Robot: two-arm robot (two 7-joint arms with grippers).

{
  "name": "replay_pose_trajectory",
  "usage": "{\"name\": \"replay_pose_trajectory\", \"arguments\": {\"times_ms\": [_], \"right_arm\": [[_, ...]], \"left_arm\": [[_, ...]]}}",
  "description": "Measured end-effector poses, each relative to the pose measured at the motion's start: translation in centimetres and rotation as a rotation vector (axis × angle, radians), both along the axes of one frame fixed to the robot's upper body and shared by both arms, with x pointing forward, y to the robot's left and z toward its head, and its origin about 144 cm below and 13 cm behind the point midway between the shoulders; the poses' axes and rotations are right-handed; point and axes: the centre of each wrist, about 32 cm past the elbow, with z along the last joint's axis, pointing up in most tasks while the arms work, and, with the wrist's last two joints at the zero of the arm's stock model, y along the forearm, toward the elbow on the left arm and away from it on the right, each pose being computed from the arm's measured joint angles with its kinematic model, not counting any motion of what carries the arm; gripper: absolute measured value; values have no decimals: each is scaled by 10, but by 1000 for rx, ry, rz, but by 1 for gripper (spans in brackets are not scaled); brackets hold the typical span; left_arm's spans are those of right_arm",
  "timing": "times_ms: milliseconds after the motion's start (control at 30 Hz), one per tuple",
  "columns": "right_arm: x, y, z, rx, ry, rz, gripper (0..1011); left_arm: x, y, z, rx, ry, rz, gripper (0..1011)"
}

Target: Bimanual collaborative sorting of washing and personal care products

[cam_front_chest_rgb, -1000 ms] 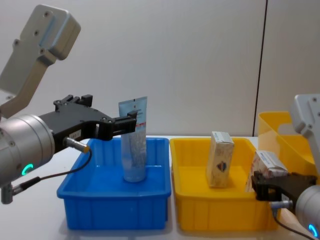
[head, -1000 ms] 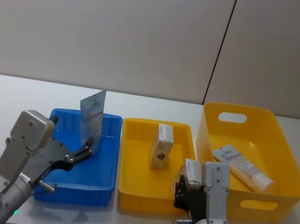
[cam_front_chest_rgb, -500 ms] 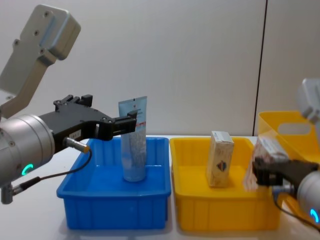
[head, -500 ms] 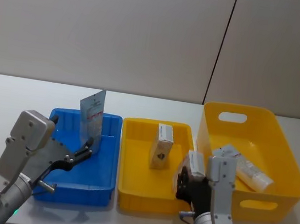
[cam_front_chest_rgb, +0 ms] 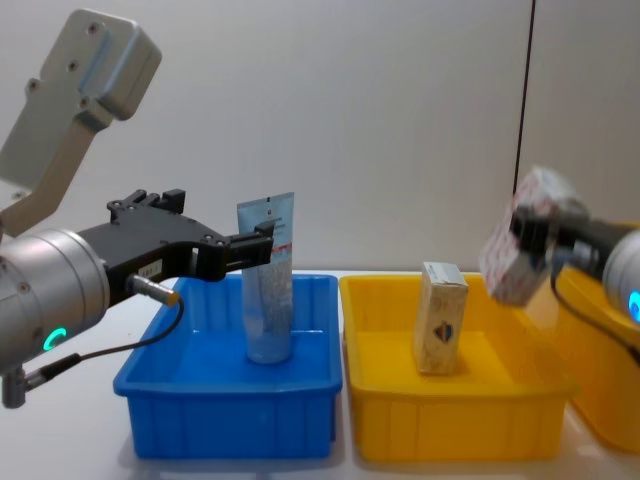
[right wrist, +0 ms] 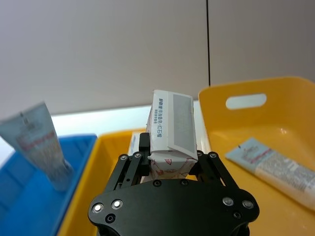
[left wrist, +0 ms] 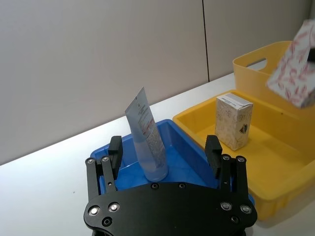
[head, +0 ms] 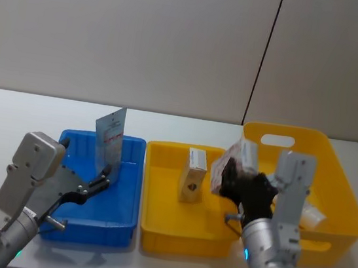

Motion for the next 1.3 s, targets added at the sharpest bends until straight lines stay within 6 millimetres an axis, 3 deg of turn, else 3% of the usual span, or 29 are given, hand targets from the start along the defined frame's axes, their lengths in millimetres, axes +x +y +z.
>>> {"name": "replay_pose_trajectory", "arguments": {"times_ms": [333, 567, 867, 1300], "right_arm": [[10, -13, 45, 110, -60, -62, 374], [14, -29, 63, 110, -50, -134, 375], [17, -50, 71, 28, 0, -209, 375], [17, -72, 66, -145, 89, -259, 375]], "left_arm": [[0, 0, 0, 0, 0, 0, 1001], [0, 0, 0, 0, 0, 0, 1001], [0, 0, 0, 0, 0, 0, 1001], [0, 0, 0, 0, 0, 0, 1001]]}}
